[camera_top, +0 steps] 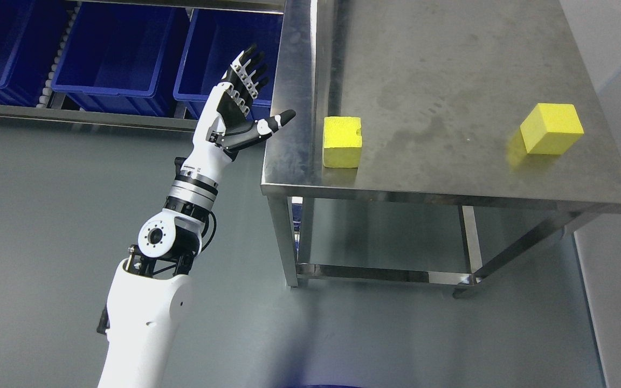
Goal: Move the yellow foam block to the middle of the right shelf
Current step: 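Reach the left hand toward the yellow foam cube nearest the table edge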
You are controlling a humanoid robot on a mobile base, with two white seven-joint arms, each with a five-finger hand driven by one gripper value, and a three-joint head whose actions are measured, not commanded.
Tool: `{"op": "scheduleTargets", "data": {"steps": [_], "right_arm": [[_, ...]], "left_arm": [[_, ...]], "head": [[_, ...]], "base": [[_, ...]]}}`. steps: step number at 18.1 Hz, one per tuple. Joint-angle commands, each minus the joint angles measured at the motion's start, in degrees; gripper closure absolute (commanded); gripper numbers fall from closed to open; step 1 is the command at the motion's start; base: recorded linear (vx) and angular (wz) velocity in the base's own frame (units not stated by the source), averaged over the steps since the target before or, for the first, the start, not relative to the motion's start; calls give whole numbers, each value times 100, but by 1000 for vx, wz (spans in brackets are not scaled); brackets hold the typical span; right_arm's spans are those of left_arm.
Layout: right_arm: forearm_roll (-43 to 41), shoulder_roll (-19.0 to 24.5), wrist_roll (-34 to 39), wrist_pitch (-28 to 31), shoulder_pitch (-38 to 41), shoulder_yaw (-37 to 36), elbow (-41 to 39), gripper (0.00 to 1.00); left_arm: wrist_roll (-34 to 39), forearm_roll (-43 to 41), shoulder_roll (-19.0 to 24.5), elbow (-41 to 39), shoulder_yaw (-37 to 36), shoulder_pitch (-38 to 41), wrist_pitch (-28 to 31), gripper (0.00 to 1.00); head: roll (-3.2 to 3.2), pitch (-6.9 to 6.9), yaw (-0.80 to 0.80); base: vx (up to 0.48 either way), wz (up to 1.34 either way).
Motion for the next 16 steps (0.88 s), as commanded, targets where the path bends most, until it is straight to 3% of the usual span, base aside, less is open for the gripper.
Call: {"op": "scheduleTargets", "data": {"steps": [1,5,10,13,16], "right_arm": [[18,-100,2,-3,141,-70,-100,0],[18,-100,2,-3,141,-70,-100,0],[18,-100,2,-3,132,-70,-100,0],[18,-100,2,-3,141,-70,-100,0],[18,-100,2,-3,141,-70,-100,0]], "left_arm": [[-18,-1,100,14,-221,26,5,0],[-140,-193,100,14,-213,8,5,0],[-774,-966,553,58,-230,-88,49,0],[-1125,-1695,466,540,-248,-395,67,0],[-1319,-1767,273,1041,-405,-799,76,0]], "head": [[0,0,0],[0,0,0],[0,0,0],[0,0,0],[0,0,0]], "base": [[0,0],[0,0],[0,0],[0,0],[0,0]]}}
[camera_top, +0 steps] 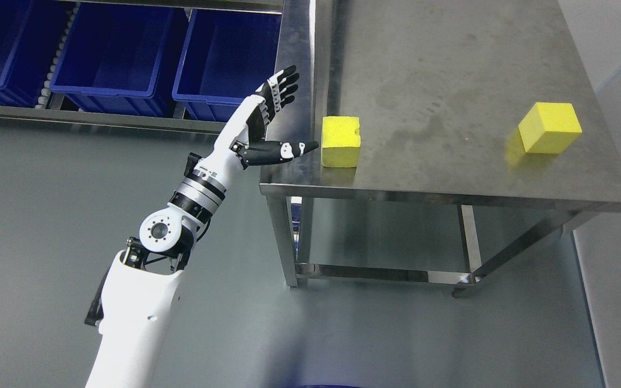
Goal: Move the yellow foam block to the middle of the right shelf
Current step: 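Reach the left hand toward the yellow foam cube nearest the table edge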
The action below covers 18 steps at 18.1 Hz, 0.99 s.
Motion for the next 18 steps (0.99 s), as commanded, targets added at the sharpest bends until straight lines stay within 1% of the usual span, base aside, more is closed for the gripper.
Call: {"op": "scheduleTargets", "data": {"steps": [1,4,6,8,13,14,17,18], "right_arm": [[18,-100,2,-3,141,-70,-100,0],[18,-100,2,-3,141,-70,-100,0],[18,-100,2,-3,141,-70,-100,0],[18,-100,2,-3,132,-70,-100,0],[18,-100,2,-3,141,-70,-100,0],[18,-100,2,-3,141,-70,-100,0],[18,-100,2,-3,141,-70,-100,0],[18,-100,2,-3,132,-70,-100,0]], "left_arm": [[-184,-530,-61,953,-295,-606,30,0],[-323,-539,-172,1376,-489,-817,31,0],[-535,-548,-172,1464,-630,-827,31,0],[-544,-539,-172,1500,-797,-835,92,0],[-562,-548,-172,1710,-797,-853,145,0],[-562,-556,-172,1754,-797,-853,145,2],[-658,-556,-172,1807,-780,-862,145,9],[-693,-556,-172,1816,-754,-862,145,15]], "head": [[0,0,0],[0,0,0],[0,0,0],[0,0,0],[0,0,0],[0,0,0],[0,0,0],[0,0,0]], "base": [[0,0],[0,0],[0,0],[0,0],[0,0],[0,0],[0,0],[0,0]]}}
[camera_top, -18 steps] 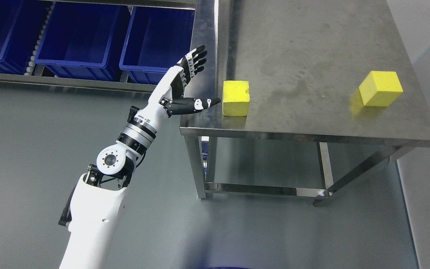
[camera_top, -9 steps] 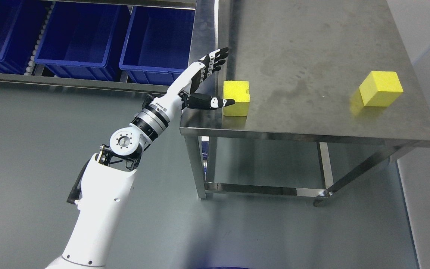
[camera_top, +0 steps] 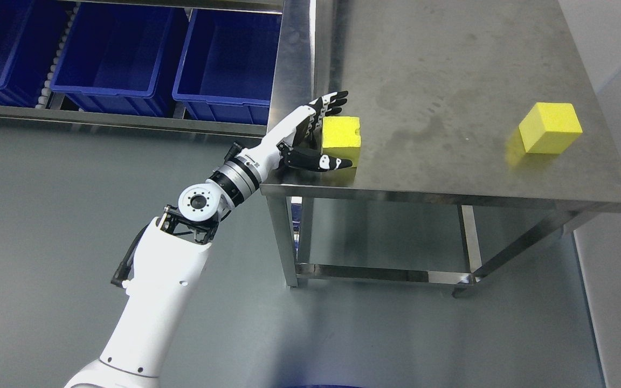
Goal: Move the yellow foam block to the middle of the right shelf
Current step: 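Close the left hand around the yellow foam cube, then lift the yellow cube off the table with the left hand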
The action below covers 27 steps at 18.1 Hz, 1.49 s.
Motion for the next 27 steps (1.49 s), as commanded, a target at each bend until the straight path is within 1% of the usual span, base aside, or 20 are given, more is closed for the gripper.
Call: {"op": "scheduleTargets", "data": {"steps": [1,8,10,11,13,14,16,17,19,20,22,27], "right_arm": [[18,-100,2,-3,141,-70,-100,0],[18,-100,2,-3,141,-70,-100,0],[18,-100,2,-3,132,-70,-100,0],[18,-100,2,-3,141,-70,-100,0],[18,-100,2,-3,141,-70,-100,0],[18,-100,2,-3,141,-70,-100,0],[18,-100,2,-3,141,-70,-100,0],[18,-100,2,-3,132,-70,-100,0],[18,-100,2,-3,132,-70,-100,0],[18,-100,2,-3,141,-70,-100,0],[18,-100,2,-3,141,-70,-100,0],[18,-100,2,-3,132,-70,-100,0]], "left_arm": [[-108,-16,47,488,-133,-37,0,20],[-117,2,47,497,157,-28,-88,58],[-117,19,47,497,262,-28,-271,70],[-117,28,47,497,298,-28,-385,73],[-73,150,47,436,421,-28,-666,75],[-56,447,47,314,482,-28,-946,75],[58,1377,47,-72,596,-45,-1474,75],[242,1747,47,-222,693,-37,-1772,75],[803,1874,47,-390,904,-45,-2405,75],[1032,1883,47,-434,965,-37,-2608,75],[1262,1891,47,-530,1080,16,-2803,75],[1272,1891,47,-794,1186,341,-2803,75]], "head": [[0,0,0],[0,0,0],[0,0,0],[0,0,0],[0,0,0],[0,0,0],[0,0,0],[0,0,0],[0,0,0],[0,0,0],[0,0,0],[0,0,0]], "base": [[0,0],[2,17],[6,11],[0,0],[0,0],[5,45],[14,136],[23,228],[52,540],[72,715],[93,792],[153,905]]}}
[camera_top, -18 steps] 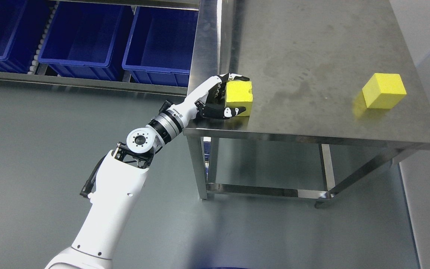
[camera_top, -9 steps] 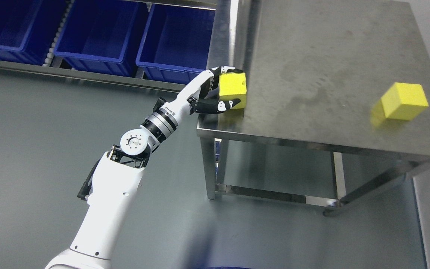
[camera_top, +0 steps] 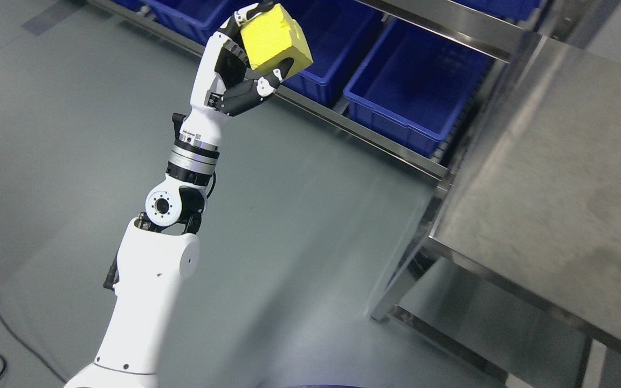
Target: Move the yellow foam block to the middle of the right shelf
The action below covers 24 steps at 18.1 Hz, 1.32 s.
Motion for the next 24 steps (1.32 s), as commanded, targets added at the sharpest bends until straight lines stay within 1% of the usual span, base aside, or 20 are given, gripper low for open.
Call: {"op": "scheduleTargets", "data": {"steps": [1,8,13,19,24], "right_arm": [[18,-100,2,-3,141,-70,-100,0],[18,-100,2,-3,132,-70,-100,0],[18,-100,2,-3,132,-70,-100,0],[18,-100,2,-3,132,-70,-100,0],[18,-100,2,-3,132,-70,-100,0]], "left_arm": [[50,208,94,-600,438,267,-61,75],[50,208,94,-688,482,487,-61,75],[42,208,94,-697,473,505,-26,75],[33,200,94,-697,482,496,9,75],[24,200,94,-697,482,505,9,75]], "head": [[0,0,0],[0,0,0],[0,0,0],[0,0,0],[0,0,0]], "base": [[142,901],[138,885],[159,718],[202,322],[292,29]]}}
